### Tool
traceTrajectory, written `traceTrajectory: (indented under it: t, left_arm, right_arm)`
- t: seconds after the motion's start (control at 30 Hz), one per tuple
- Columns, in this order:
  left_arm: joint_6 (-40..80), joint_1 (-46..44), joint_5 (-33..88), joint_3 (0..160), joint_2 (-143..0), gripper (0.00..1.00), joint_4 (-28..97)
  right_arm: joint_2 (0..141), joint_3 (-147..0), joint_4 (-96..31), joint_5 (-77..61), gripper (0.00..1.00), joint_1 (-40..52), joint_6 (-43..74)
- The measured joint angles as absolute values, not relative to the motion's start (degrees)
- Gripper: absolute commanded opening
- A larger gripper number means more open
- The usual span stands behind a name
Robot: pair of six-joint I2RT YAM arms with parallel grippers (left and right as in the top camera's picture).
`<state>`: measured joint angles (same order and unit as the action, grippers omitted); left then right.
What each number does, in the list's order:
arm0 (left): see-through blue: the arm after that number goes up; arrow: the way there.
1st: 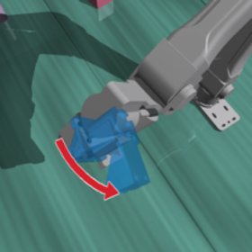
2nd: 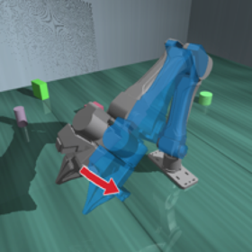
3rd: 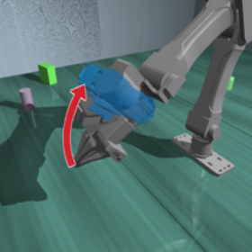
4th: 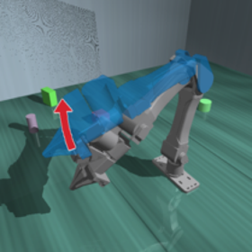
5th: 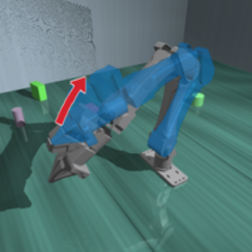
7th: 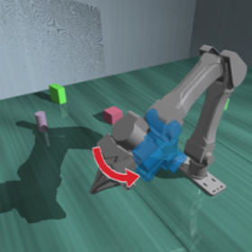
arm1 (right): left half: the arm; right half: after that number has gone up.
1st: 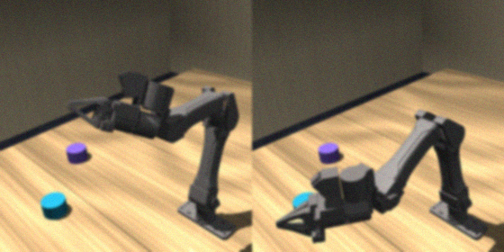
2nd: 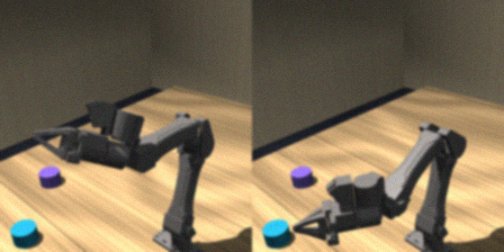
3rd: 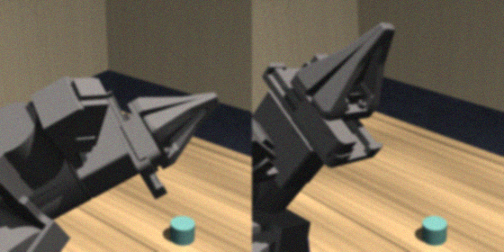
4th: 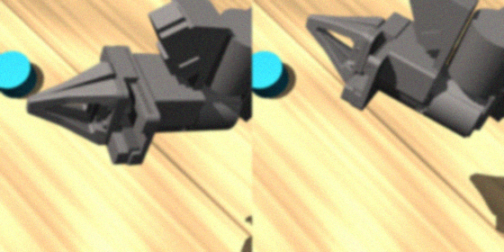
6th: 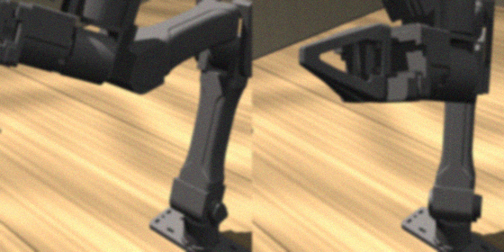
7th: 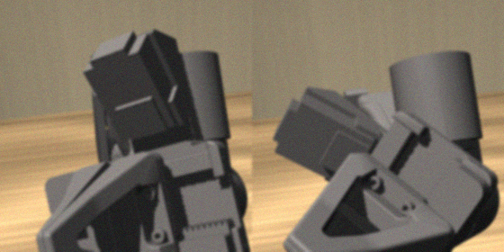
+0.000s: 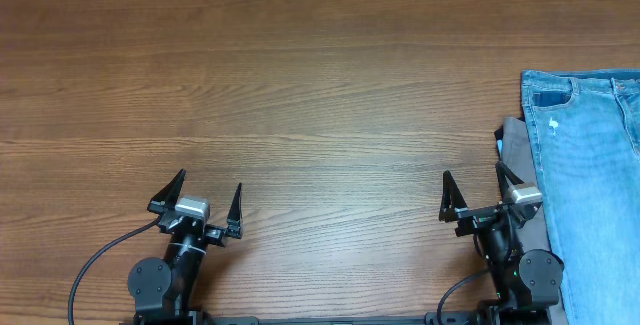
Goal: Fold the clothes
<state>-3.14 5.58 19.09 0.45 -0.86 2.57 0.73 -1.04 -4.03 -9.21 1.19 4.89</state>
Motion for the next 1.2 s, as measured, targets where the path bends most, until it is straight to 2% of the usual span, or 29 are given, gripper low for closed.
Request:
traceTrajectory:
  t: [1.2]
  left_arm:
    - [-4.27, 5.58, 17.87, 0.45, -0.86, 1.0, 2.59]
  right_arm:
    - [0.73, -1.04, -4.01, -9.19, 1.0, 1.19, 4.89]
